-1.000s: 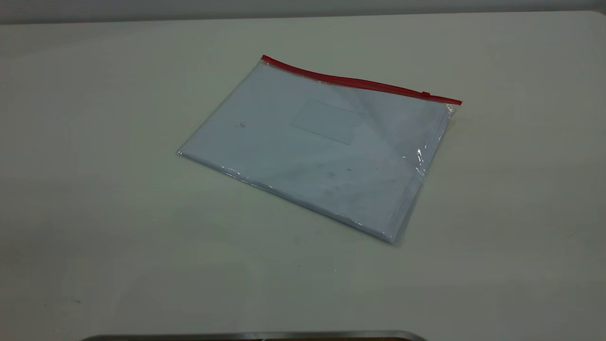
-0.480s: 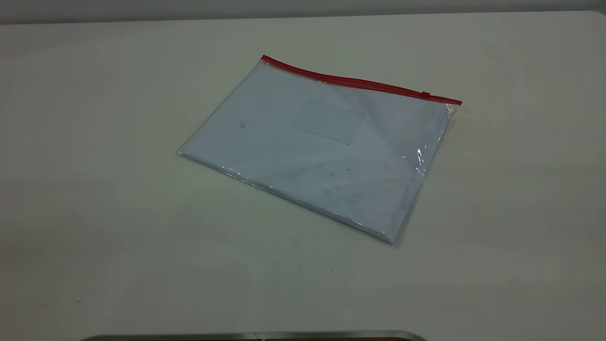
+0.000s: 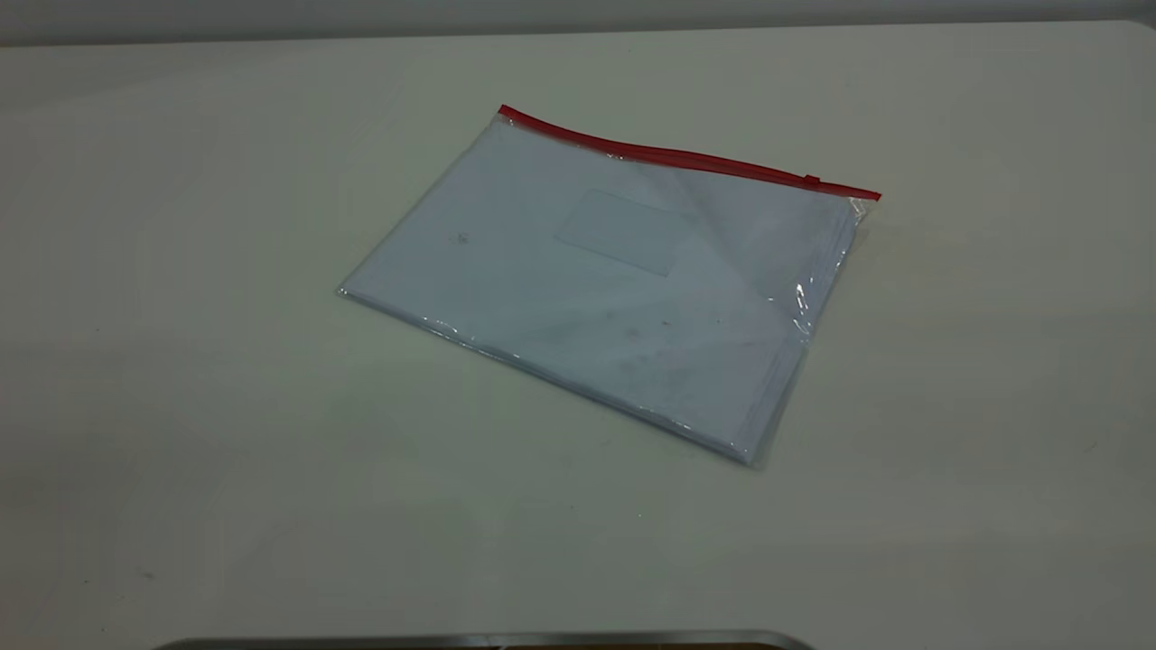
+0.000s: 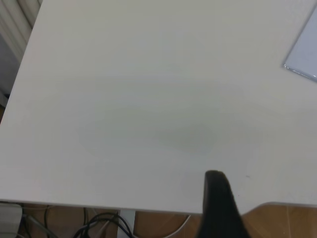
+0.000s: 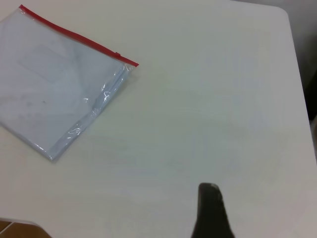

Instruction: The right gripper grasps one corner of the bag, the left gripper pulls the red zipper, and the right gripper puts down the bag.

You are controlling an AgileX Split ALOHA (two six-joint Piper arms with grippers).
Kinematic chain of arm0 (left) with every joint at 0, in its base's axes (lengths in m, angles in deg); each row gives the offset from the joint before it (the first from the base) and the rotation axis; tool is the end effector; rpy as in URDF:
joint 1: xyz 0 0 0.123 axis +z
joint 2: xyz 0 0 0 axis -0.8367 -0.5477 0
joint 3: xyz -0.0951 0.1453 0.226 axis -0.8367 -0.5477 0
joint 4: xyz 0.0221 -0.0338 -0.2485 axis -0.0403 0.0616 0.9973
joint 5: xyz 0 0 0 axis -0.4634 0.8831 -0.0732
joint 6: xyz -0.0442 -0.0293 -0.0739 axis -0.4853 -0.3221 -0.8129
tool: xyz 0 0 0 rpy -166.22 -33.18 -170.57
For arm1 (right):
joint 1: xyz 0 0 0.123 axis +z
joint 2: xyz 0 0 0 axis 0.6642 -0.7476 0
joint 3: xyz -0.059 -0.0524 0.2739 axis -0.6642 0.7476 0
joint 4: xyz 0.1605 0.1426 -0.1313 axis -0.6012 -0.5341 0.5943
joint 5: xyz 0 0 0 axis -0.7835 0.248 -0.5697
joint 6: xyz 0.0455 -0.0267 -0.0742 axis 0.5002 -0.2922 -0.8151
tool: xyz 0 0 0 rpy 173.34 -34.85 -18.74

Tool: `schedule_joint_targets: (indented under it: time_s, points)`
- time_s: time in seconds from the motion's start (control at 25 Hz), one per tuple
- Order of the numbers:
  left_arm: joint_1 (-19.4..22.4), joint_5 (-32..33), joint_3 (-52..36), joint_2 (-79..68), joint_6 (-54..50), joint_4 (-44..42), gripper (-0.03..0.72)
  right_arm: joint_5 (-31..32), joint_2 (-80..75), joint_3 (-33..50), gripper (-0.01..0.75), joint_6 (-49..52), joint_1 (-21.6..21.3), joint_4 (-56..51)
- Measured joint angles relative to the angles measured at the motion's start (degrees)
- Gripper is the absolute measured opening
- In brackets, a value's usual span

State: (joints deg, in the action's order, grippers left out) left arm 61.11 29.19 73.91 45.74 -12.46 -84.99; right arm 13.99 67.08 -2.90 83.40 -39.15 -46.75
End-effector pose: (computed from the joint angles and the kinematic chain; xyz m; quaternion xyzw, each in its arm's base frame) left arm -0.0093 0.0000 0.2673 -0.0306 0.8704 0.0242 0.4908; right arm -0.0087 0.0020 0.2661 -0.0626 0.8701 0.0008 0.4889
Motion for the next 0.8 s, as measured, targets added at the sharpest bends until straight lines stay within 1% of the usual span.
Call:
schedule_joint_targets:
  time_s: [0.16,0.24,0.28,0.4,0.44,0.56,0.68,0.8]
  points:
    - [0.0,-0.1,0.1,-1.3,0.1,-0.1,0.551,-0.2,0.0,-0.1,0.556,0.0,0.0,0.0]
    - [0.0,-2.0,1.5,-4.9,0.1,-0.1,0.551,-2.1,0.0,-0.7,0.556,0.0,0.0,0.0]
    - [0.0,-3.8,2.9,-7.1,-0.3,-0.1,0.551,-4.2,0.0,-1.2,0.556,0.1,0.0,0.0]
    - [0.0,-8.8,8.1,-16.4,-0.3,0.0,0.551,-13.9,-1.0,-2.5,0.550,1.7,0.0,-0.2]
    - [0.0,-10.3,10.1,-20.3,-0.3,0.5,0.551,-16.1,-2.1,-2.8,0.546,2.6,0.0,-0.2]
    - [0.0,-14.5,15.8,-31.6,-0.3,2.2,0.551,-20.3,-9.4,-3.7,0.526,3.9,0.0,-0.3]
    - [0.0,-19.7,20.9,-42.6,-0.3,5.6,0.551,-21.3,-20.4,-4.8,0.508,4.1,0.0,-1.2]
    - [0.0,-24.9,24.9,-53.2,0.6,10.9,0.551,-21.7,-31.5,-4.8,0.504,4.1,0.0,-6.1]
